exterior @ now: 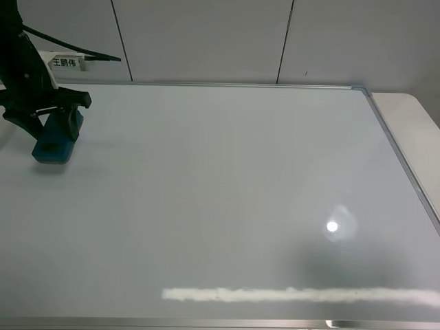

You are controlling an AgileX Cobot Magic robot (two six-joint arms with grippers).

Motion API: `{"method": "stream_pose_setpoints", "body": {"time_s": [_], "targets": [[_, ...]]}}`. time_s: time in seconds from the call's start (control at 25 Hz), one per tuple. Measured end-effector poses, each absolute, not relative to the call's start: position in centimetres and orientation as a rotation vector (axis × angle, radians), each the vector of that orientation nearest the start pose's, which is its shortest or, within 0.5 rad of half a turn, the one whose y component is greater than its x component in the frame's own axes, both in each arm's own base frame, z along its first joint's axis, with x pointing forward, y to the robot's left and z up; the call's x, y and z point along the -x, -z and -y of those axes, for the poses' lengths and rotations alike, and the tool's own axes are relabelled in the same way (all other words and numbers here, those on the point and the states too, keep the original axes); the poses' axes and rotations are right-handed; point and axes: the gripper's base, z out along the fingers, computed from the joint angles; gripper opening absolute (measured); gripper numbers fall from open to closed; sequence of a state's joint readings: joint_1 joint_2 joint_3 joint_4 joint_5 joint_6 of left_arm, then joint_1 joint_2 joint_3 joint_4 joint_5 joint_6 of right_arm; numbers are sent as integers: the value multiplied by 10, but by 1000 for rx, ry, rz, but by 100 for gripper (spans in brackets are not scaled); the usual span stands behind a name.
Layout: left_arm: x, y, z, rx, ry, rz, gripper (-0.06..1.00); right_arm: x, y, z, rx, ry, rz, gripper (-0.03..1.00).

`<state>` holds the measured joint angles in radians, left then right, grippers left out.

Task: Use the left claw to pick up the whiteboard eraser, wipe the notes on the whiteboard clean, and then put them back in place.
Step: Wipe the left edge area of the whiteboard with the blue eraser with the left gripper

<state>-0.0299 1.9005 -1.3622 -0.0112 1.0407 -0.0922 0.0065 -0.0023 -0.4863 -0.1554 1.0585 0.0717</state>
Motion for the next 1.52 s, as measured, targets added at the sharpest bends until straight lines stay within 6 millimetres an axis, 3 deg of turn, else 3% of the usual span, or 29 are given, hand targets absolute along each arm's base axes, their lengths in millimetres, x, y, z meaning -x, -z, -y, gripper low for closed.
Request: {"method": "stream_pose_setpoints", "body": {"time_s": [0.16, 0.56, 1.52], "targets": [[-372, -196, 7, 114, 22, -3054, 56, 4, -274, 12, -73, 138, -2045, 99], [-380, -164, 5, 123, 18, -3100, 56, 4, -274, 12, -73, 138, -2045, 99], [-377, -156, 8, 75, 70, -3169, 56, 4, -274, 12, -73, 138, -2045, 99]]}}
